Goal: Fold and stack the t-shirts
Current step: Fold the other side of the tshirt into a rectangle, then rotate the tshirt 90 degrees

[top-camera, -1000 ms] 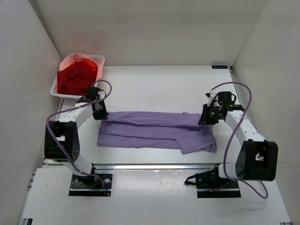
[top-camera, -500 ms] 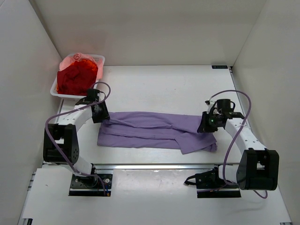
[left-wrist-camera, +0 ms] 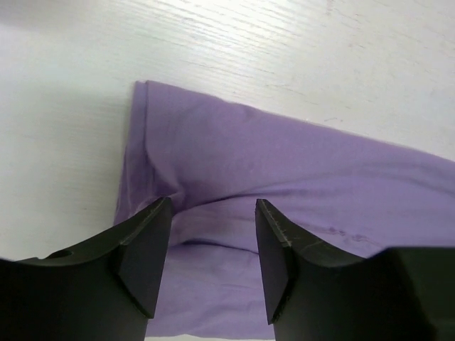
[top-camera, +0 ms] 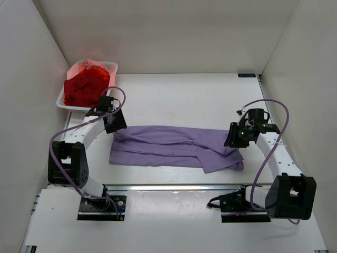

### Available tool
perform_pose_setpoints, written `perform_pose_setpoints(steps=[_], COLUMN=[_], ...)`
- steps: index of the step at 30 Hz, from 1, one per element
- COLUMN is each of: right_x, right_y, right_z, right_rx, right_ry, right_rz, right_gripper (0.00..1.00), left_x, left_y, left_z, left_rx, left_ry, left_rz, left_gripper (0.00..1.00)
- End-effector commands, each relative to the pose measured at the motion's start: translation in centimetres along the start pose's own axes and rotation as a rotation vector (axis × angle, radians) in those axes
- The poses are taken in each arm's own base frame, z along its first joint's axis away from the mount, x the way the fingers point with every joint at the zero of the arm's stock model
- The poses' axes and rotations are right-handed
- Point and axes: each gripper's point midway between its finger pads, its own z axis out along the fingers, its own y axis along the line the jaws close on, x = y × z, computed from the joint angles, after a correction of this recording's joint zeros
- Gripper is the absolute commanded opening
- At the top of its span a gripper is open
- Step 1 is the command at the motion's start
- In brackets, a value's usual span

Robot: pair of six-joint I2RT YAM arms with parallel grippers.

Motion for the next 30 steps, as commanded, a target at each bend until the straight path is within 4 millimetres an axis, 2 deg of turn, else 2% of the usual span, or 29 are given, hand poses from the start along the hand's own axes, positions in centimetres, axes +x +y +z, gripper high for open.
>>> perform_pose_setpoints(steps=[1,4,6,8,10,12,14,15,18,21,24,27,30], right_x=[-3.5,-4.3,-3.9,-3.0,-2.1,-0.7,0.7,1.0,2.3,2.7,3.1,1.4,-4.3], right_y=[-0.3,0.0,0.4,0.4,1.3,1.7,1.3,1.4,0.9,0.5,-0.2,-0.3,0.2], right_z=[-0.2,0.6,1.4,1.9,2.1,2.5,2.8,2.8,3.6,4.8,6.7,8.9,11.4], right_rx=[0.026,0.018,0.02,0.029,0.025,0.041,0.074,0.073,0.092,0.093,0.14,0.163,0.154], right_ry=[-0.089,-0.089,-0.048,-0.012,0.026,0.069,0.117,0.121,0.165,0.21,0.283,0.322,0.251], right_rz=[0.035,0.064,0.082,0.11,0.107,0.135,0.174,0.19,0.233,0.252,0.242,0.224,0.18], right_gripper=[0.32,0.32,0.31,0.25,0.21,0.19,0.15,0.11,0.04,0.02,0.0,0.0,0.0], left_x=[-1.1,1.0,2.6,3.9,4.2,3.7,4.2,4.4,6.6,8.7,10.0,11.2,12.9], left_y=[-2.0,-1.9,-1.7,-0.8,-0.3,-0.9,-1.2,-1.5,-1.7,-1.8,-1.9,-1.9,-1.3], left_z=[-0.1,1.3,2.1,2.3,2.2,1.7,2.0,2.0,2.6,2.8,2.3,1.8,1.5], left_rx=[0.048,0.027,0.008,-0.037,-0.046,-0.027,-0.028,-0.03,-0.049,-0.045,-0.031,-0.047,-0.058], left_ry=[-0.041,0.032,0.09,0.13,0.148,0.116,0.14,0.162,0.257,0.31,0.346,0.381,0.433], left_rz=[0.025,0.05,0.06,0.081,0.087,0.098,0.132,0.148,0.212,0.233,0.24,0.261,0.285], left_gripper=[0.61,0.55,0.48,0.41,0.39,0.39,0.38,0.35,0.27,0.18,0.15,0.13,0.1])
